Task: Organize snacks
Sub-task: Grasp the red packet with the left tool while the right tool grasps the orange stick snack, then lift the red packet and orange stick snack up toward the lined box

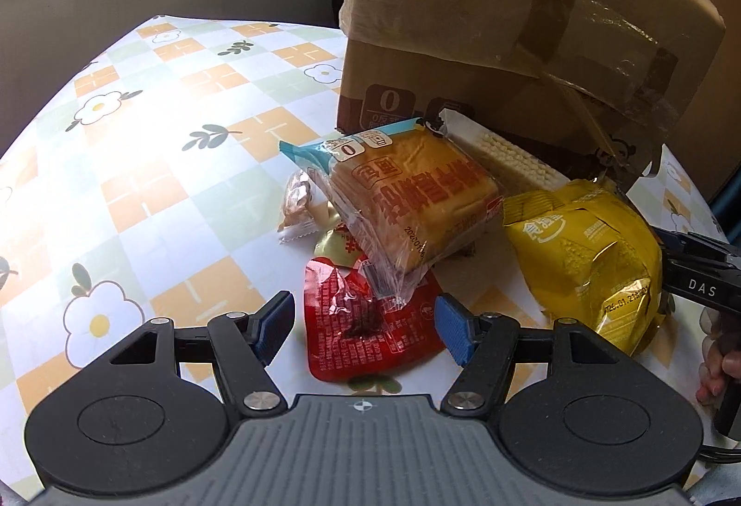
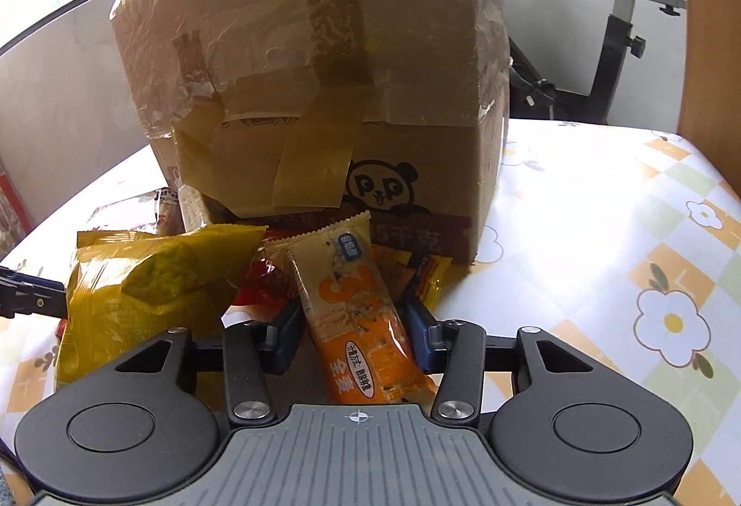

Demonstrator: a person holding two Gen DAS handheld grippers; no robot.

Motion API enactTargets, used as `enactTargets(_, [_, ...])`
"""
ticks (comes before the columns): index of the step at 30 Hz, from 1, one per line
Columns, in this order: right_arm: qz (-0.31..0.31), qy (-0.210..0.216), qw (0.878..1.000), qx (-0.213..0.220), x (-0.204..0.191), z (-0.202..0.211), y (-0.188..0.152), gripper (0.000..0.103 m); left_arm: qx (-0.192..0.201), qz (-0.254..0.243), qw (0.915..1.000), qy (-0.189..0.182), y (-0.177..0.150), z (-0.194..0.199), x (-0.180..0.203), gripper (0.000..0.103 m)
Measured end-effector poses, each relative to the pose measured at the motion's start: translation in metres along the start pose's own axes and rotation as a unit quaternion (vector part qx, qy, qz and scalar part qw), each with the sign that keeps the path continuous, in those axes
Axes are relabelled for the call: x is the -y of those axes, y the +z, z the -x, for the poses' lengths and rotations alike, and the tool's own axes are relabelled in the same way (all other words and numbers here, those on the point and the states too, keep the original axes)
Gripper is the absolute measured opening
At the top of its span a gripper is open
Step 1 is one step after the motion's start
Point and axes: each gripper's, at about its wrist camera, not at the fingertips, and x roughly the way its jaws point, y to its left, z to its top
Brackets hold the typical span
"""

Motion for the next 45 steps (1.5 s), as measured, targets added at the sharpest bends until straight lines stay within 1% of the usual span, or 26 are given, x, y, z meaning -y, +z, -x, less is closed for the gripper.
enactTargets(3, [0.003,0.002,1.0,0.0,0.0,0.001,-0.001,0.043,0.003,0.007,0.9996,0.026,-0.003,-0.002,-0.005,0.069])
enactTargets(5, [0.002,0.003,1.0,0.0,0.0,0.0,-0.001,0.043,0.007,0.019,0.9994,0.03,-0.005,-0.002,-0.01,0.068])
enactTargets(6, [0.002,0.003,1.0,0.0,0.0,-0.001,-0.001,0.043,0.011,0.023,0.9993,0.029,-0.005,-0.001,-0.012,0.066])
enactTargets(7, [0.003,0.003,1.0,0.0,0.0,-0.001,-0.001,0.043,0.013,0.023,0.9992,0.031,-0.006,-0.001,-0.013,0.056])
enactTargets(8, [0.003,0.003,1.0,0.0,0.0,-0.001,-0.001,0.043,0.015,0.02,0.9992,0.031,-0.006,-0.001,-0.013,0.05])
enactTargets(9, [0.003,0.004,1.0,0.0,0.0,-0.002,0.0,0.043,0.016,0.017,0.9994,0.025,-0.006,0.0,-0.013,0.041])
enactTargets(10, [0.003,0.004,1.0,-0.001,0.0,-0.002,0.0,0.043,0.016,0.016,0.9995,0.019,-0.006,0.001,-0.012,0.037])
enactTargets(13, [0.003,0.005,1.0,-0.001,0.0,-0.002,0.0,0.043,0.021,0.005,0.9994,0.026,-0.007,0.001,-0.007,0.037])
enactTargets(16, [0.003,0.005,1.0,0.0,0.0,-0.002,0.0,0.043,0.024,0.007,0.9993,0.028,-0.008,0.002,-0.005,0.037])
enactTargets(17, [0.003,0.005,1.0,0.0,0.0,-0.002,0.0,0.043,0.025,0.006,0.9993,0.029,-0.009,0.002,-0.004,0.038])
enactTargets(19, [0.003,0.005,1.0,0.0,0.0,-0.002,0.0,0.043,0.03,-0.006,0.9988,0.039,-0.01,0.001,-0.002,0.044])
enactTargets(21, [0.003,0.004,1.0,0.0,0.0,-0.002,-0.001,0.043,0.037,-0.021,0.9979,0.049,-0.014,0.005,0.0,0.045])
enactTargets(22, [0.003,0.004,1.0,0.0,0.0,-0.002,-0.001,0.042,0.039,-0.025,0.9977,0.051,-0.015,0.006,0.002,0.043])
enactTargets(24, [0.004,0.004,1.0,0.0,0.0,-0.002,0.0,0.042,0.04,-0.025,0.9982,0.038,-0.016,0.008,0.001,0.036])
enactTargets(26, [0.004,0.004,1.0,0.0,0.0,-0.002,0.0,0.042,0.043,-0.025,0.9978,0.045,-0.016,0.012,0.0,0.035])
enactTargets(28, [0.004,0.004,1.0,0.0,0.0,-0.002,-0.001,0.042,0.056,-0.013,0.9971,0.05,-0.016,0.022,-0.005,0.031])
enactTargets(31, [0.004,0.005,1.0,0.0,0.0,-0.002,-0.001,0.042,0.069,0.007,0.9957,0.061,-0.014,0.033,-0.014,0.031])
enactTargets(39, [0.004,0.006,1.0,-0.001,0.0,-0.003,0.0,0.042,0.086,0.047,0.9877,0.122,-0.007,0.043,-0.029,0.031])
enactTargets(42, [0.005,0.004,1.0,-0.008,-0.001,-0.003,0.002,0.04,0.101,0.054,0.9848,0.13,0.001,0.048,-0.037,0.031])
enactTargets(45, [0.01,-0.006,1.0,-0.021,-0.004,0.001,0.005,0.038,0.121,0.049,0.9831,0.129,0.006,0.057,-0.037,0.031])
